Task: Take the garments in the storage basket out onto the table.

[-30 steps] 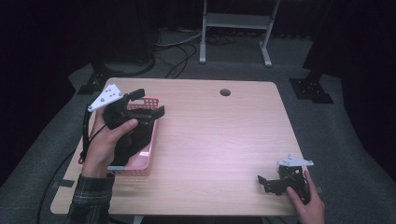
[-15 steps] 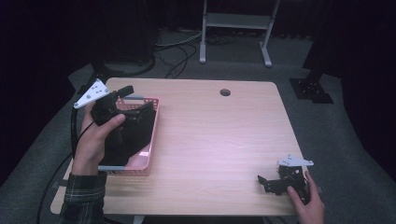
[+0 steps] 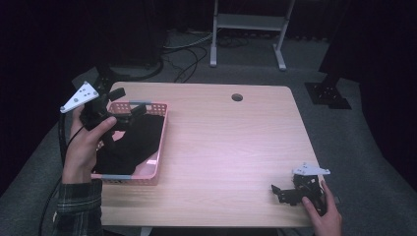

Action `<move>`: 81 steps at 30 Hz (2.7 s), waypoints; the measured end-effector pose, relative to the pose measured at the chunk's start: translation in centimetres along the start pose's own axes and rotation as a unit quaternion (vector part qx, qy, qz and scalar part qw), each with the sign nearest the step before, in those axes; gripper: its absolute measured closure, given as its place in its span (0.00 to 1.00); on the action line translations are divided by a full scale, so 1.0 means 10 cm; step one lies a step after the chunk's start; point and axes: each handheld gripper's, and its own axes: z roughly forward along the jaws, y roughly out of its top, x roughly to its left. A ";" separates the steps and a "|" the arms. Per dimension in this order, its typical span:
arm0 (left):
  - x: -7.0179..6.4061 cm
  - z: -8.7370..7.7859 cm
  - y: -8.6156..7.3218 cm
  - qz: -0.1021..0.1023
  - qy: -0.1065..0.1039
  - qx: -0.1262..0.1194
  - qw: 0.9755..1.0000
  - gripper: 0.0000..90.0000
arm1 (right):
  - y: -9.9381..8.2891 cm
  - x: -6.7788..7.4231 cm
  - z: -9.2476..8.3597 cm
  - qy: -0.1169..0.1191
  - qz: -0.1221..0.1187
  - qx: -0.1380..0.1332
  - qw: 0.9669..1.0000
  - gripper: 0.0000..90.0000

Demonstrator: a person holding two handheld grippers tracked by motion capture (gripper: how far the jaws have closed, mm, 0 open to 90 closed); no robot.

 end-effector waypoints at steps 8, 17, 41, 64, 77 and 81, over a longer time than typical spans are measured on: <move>0.07 -0.05 0.06 0.002 0.004 -0.001 1.000 0.00 | 0.00 0.00 0.00 0.000 0.000 0.000 1.000 0.00; 0.15 -0.11 -0.01 0.006 0.014 0.001 1.000 0.00 | 0.00 0.00 0.00 0.000 0.000 0.000 1.000 0.00; 0.28 -0.20 -0.08 0.010 0.045 0.012 0.999 0.00 | 0.00 0.00 0.00 0.000 0.000 0.000 1.000 0.00; 0.35 -0.04 -0.26 -0.002 0.041 0.057 0.998 0.00 | 0.00 0.00 0.00 0.000 -0.001 0.000 1.000 0.00; 0.40 0.03 -0.37 -0.006 0.047 0.085 0.995 0.00 | 0.00 0.00 0.00 0.000 0.000 0.000 1.000 0.00; 0.41 0.05 -0.41 -0.008 0.047 0.091 0.995 0.00 | 0.00 0.00 0.00 0.000 -0.001 0.000 1.000 0.00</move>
